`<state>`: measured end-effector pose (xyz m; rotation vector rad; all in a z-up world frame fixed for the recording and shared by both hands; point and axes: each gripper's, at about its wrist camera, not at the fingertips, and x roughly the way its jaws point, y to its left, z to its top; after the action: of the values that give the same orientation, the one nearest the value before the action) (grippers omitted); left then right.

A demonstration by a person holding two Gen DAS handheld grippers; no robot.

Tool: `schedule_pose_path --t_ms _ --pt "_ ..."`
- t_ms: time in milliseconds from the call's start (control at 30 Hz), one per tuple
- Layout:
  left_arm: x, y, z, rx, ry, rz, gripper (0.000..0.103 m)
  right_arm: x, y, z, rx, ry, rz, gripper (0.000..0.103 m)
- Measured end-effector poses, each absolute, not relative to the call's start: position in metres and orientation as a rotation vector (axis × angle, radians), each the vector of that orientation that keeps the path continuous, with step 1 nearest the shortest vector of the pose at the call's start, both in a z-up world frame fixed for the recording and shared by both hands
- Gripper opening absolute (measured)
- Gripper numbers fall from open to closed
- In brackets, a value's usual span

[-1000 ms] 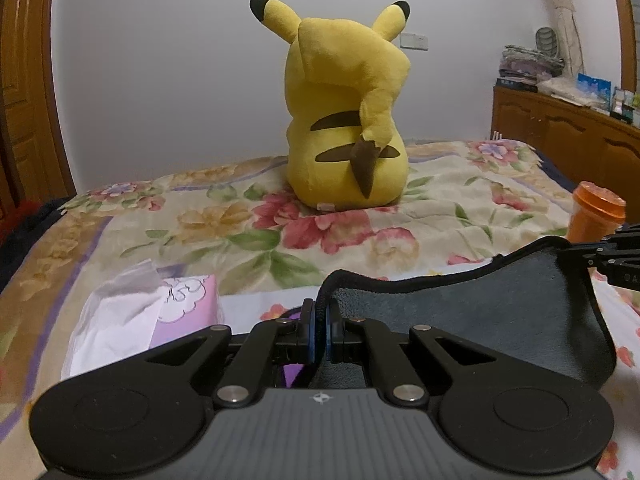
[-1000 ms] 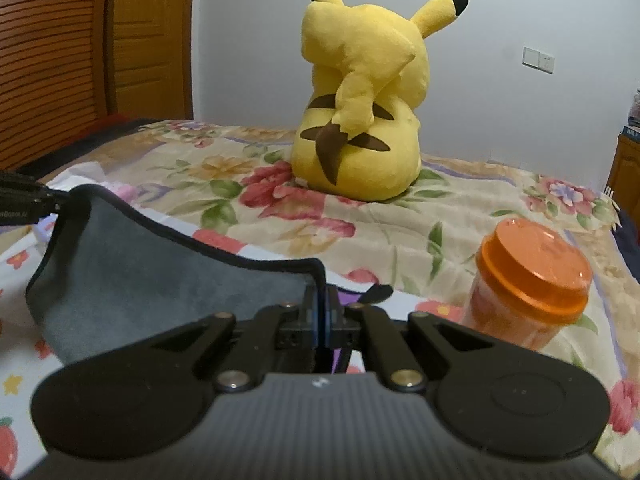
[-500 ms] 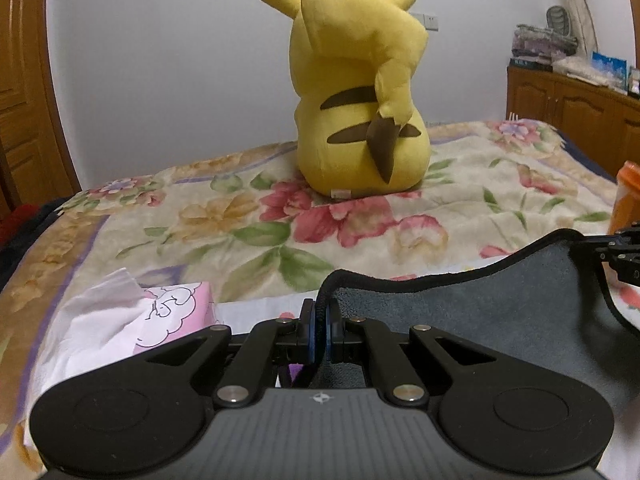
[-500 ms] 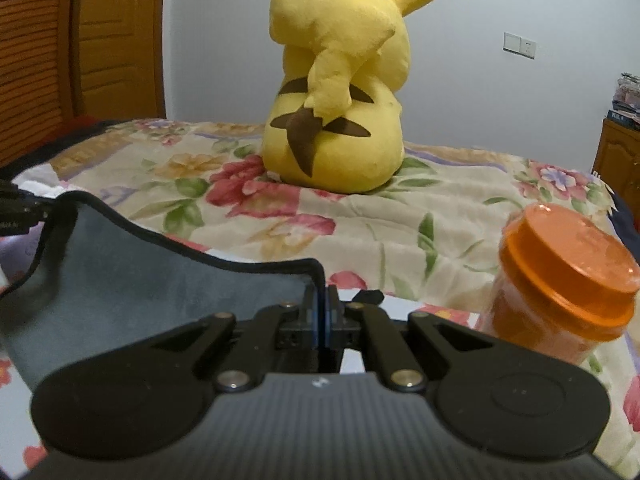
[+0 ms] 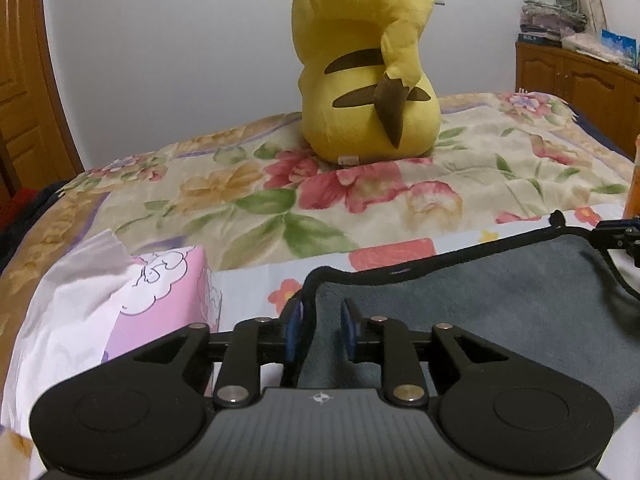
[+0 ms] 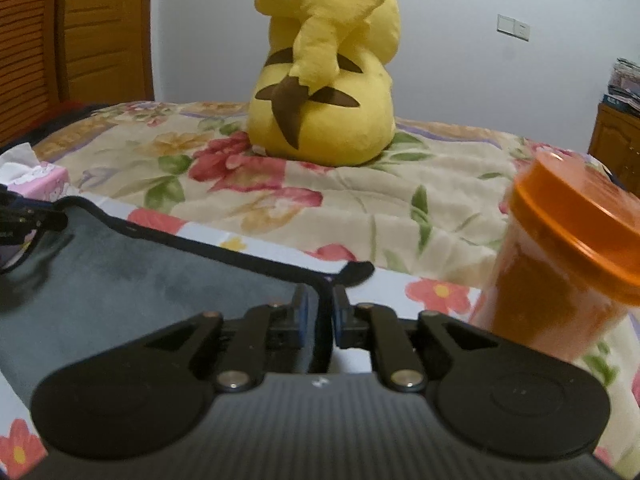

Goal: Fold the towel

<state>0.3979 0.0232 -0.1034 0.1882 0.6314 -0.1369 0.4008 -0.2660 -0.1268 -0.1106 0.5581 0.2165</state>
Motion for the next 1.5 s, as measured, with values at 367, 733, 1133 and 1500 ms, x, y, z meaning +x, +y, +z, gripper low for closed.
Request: schedule_pose_path --t_ms 367,733,1133,1500 --pt "0.354 0.016 -0.078 0.193 0.645 -0.17 0.06 0.358 -0.284 -0.106 -0.052 0.586 0.203 0.014" --pt "0.297 0.018 -0.033 0.169 0.632 -0.18 0.064 0.303 -0.285 -0.061 -0.032 0.557 0.216 0.016" --pt "0.231 0.02 0.039 0.185 0.556 -0.184 0.078 0.241 -0.284 -0.005 -0.022 0.498 0.217 0.051" --pt "0.171 0.017 0.088 0.194 0.507 -0.217 0.103 0.193 -0.275 0.031 -0.027 0.427 0.204 0.1"
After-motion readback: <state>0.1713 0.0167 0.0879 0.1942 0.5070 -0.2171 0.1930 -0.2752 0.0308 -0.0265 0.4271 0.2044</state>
